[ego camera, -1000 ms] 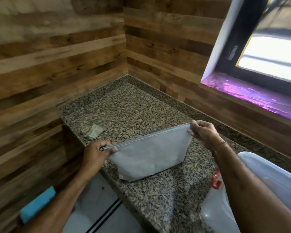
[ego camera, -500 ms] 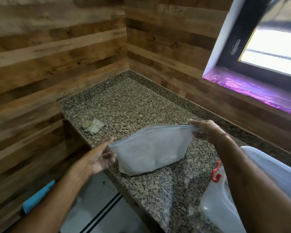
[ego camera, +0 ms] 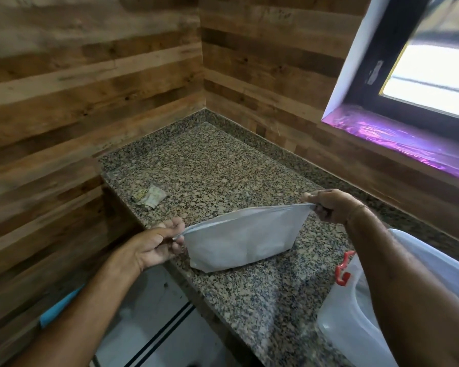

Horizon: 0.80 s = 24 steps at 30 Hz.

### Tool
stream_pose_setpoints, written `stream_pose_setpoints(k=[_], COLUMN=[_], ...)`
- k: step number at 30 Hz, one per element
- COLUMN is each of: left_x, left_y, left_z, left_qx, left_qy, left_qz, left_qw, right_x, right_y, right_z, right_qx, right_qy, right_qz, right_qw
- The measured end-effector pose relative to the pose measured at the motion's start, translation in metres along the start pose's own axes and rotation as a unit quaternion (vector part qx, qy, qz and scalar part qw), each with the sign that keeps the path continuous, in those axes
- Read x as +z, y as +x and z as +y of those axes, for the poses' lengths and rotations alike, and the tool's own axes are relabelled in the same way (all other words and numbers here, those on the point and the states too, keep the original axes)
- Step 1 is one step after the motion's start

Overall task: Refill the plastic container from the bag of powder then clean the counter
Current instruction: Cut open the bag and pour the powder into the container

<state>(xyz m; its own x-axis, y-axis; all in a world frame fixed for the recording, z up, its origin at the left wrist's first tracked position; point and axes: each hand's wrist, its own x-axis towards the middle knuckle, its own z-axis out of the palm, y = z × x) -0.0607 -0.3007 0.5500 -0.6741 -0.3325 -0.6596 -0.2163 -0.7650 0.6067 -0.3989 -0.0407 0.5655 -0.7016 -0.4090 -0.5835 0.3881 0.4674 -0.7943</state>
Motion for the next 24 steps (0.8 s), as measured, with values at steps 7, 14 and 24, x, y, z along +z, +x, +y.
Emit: stream_pose_setpoints(k=[7, 14, 24], left_x=[-0.026, -0.034, -0.007], left_y=[-0.01, 0.003, 0.044], left_z=[-0.01, -0.024, -0.031], left_qx=[0.092, -0.085, 0.026], left_qy=[0.111, 0.034, 0.14], left_qz=[-0.095, -0.08, 0.097], left_qw=[0.985, 0.993, 0.985], right_x=[-0.008, -0.012, 0.01], right_y=[-0.009, 0.0, 0.011], right_z=[0.002, 0.004, 0.007], right_qx=[0.012, 0.051, 0.0], right_qy=[-0.046, -0.068, -0.098], right_qz=[-0.061, -0.125, -0.038], right_qw=[0.997, 0.988, 0.994])
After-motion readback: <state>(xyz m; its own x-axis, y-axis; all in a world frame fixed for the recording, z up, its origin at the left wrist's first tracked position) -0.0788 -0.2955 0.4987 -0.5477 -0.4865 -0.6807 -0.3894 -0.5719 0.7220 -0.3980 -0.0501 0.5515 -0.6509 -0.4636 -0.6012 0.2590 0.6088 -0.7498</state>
